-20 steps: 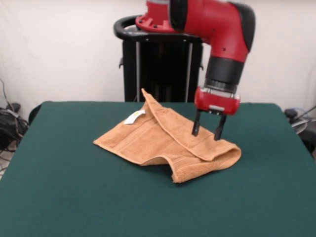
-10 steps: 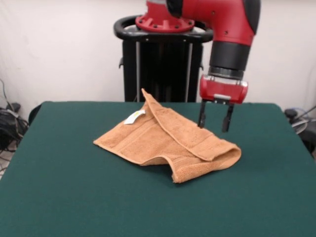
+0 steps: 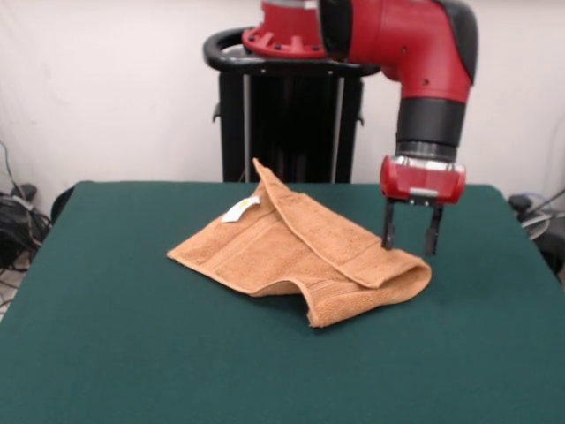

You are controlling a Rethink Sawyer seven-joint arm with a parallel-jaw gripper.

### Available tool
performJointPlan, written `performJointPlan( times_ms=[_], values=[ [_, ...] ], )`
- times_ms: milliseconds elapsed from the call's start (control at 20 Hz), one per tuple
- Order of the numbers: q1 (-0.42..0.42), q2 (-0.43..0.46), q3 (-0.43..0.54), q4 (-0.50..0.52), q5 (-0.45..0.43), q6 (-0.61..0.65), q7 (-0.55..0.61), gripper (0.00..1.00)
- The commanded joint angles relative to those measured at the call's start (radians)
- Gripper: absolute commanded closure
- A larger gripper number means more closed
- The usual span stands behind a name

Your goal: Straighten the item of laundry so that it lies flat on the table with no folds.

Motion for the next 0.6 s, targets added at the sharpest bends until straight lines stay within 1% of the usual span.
performJointPlan(
  times_ms=[50,150,350,600],
  values=[
    [0.011,0.103,0.064,-0.028,0.088,-0.033,0.235,0.00],
    [0.015,0.118,0.051,-0.036,0.092,-0.083,0.233,0.00],
    [0.058,0.140,0.003,-0.045,0.174,-0.194,0.243,0.00],
    [0.089,0.113,-0.014,-0.039,0.248,-0.202,0.223,0.00]
  ],
)
